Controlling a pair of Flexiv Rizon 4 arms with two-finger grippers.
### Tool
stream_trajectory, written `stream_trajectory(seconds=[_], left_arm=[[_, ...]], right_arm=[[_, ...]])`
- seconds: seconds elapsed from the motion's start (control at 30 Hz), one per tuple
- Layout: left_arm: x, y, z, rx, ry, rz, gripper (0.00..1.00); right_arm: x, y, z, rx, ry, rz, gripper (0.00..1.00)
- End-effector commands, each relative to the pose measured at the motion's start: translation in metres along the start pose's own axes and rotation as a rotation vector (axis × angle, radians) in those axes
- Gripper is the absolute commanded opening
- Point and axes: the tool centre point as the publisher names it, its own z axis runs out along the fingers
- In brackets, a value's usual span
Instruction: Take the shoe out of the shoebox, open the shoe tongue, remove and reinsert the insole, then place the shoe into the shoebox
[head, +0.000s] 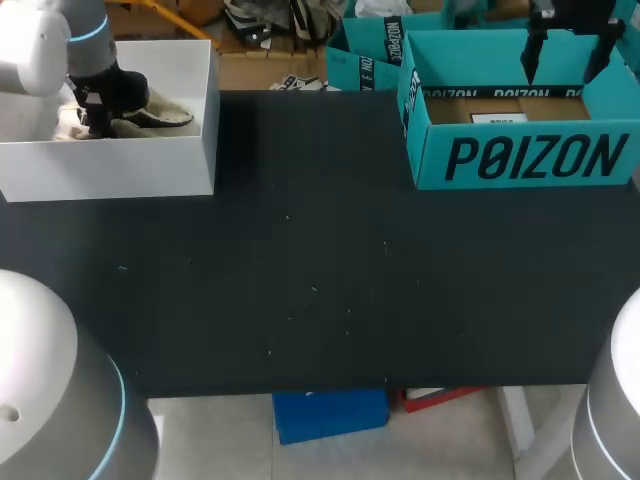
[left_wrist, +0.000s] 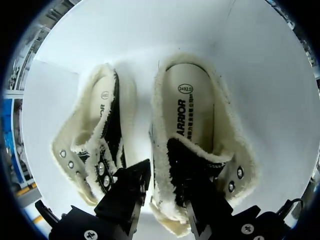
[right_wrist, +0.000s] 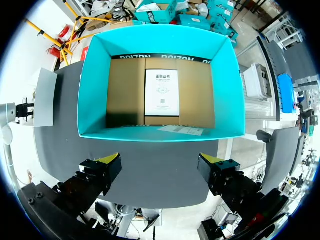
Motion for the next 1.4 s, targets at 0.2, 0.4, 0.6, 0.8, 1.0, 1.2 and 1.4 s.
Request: stream_trajectory(seconds=[0.2, 0.4, 0.6, 0.8, 1.0, 1.2, 1.4], left_arm=[[-0.008, -0.003, 0.017, -0.014, 0.030, -0.011, 0.00], [-0.010, -0.004, 0.006, -0.015, 0.022, -0.001, 0.00], [-0.007, -0.009, -0.017, -0.003, 0.003, 0.041, 0.00], [-0.006, -0.014, -0.045, -0.018, -0.017, 0.072, 0.00], [-0.009, -0.021, -0.077, -0.035, -0.043, 0.086, 0.00], [-0.012, -0.025, -0.122, -0.057, -0.084, 0.073, 0.00], [-0.003, -0.045, -0.169, -0.046, -0.082, 0.081, 0.00]], right_arm=[[0.000, 0.000, 0.000, 0.000, 0.000, 0.000, 1.00], [0.000, 0.000, 0.000, 0.000, 0.000, 0.000, 1.00], [0.000, 0.000, 0.000, 0.000, 0.000, 0.000, 1.00], [0.000, 0.000, 0.000, 0.000, 0.000, 0.000, 1.00], [0.000, 0.000, 0.000, 0.000, 0.000, 0.000, 1.00], [0.000, 0.000, 0.000, 0.000, 0.000, 0.000, 1.00], [0.000, 0.000, 0.000, 0.000, 0.000, 0.000, 1.00]])
